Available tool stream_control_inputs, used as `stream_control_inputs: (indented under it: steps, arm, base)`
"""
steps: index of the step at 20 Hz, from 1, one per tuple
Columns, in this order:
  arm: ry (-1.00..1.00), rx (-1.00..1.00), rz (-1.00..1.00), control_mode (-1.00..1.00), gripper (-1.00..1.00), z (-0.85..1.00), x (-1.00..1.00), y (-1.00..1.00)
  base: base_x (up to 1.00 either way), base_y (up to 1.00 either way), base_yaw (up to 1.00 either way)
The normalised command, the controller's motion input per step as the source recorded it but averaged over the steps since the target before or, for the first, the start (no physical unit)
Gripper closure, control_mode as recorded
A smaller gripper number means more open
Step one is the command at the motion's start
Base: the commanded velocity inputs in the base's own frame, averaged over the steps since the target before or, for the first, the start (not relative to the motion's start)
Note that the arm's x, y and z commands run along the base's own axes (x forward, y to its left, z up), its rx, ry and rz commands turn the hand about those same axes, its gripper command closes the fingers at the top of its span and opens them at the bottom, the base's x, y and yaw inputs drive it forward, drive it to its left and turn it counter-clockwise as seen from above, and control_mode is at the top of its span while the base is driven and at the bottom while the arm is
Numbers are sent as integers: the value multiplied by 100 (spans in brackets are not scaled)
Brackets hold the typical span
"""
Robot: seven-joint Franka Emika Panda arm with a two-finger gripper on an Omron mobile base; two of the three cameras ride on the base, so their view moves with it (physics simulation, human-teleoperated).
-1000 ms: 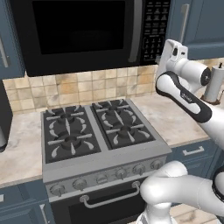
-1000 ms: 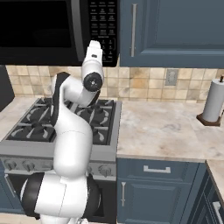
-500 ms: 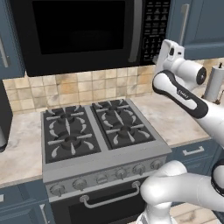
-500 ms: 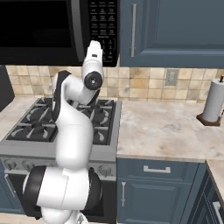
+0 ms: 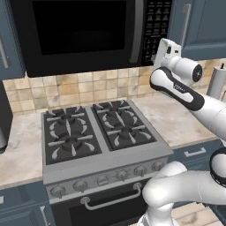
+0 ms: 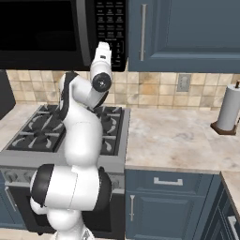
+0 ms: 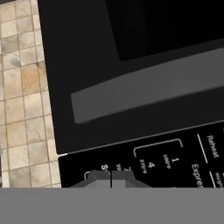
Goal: Pick the sweet potato from the sink and place it in the bowl. Then pick the bowl and place it in the microwave. Then close the microwave door and press the start button.
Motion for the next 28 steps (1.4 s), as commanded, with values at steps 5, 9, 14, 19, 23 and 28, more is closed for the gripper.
stream_control_inputs:
  steps: [5,9,14,19,23,28]
  arm:
    - [0,0,0,-100,100,-21,30,0]
    - [0,0,0,-100,100,-19,26,0]
    - [0,0,0,-100,100,-5,24,0]
    - [-1,0,0,-100,100,5,12,0]
    - [-3,0,0,-100,100,24,1,-4]
    - [-2,0,0,-100,100,13,2,-3]
  base:
    - [0,0,0]
    - [0,0,0]
    - [0,0,0]
    - [0,0,0]
    - [0,0,0]
    - [0,0,0]
